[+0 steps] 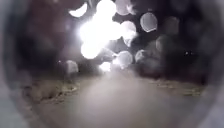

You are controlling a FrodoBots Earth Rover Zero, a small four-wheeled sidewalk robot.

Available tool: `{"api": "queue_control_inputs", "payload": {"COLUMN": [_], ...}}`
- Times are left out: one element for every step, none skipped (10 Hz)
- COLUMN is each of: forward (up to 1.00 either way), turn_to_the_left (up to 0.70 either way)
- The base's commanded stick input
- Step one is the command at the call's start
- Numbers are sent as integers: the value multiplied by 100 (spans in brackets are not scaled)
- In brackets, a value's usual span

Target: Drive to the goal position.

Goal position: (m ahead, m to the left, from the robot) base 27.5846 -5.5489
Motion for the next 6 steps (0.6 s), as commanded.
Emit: {"api": "queue_control_inputs", "payload": {"forward": [70, 70, 70, 70, 70, 70], "turn_to_the_left": [1, 0, 0, 0, 0, 0]}}
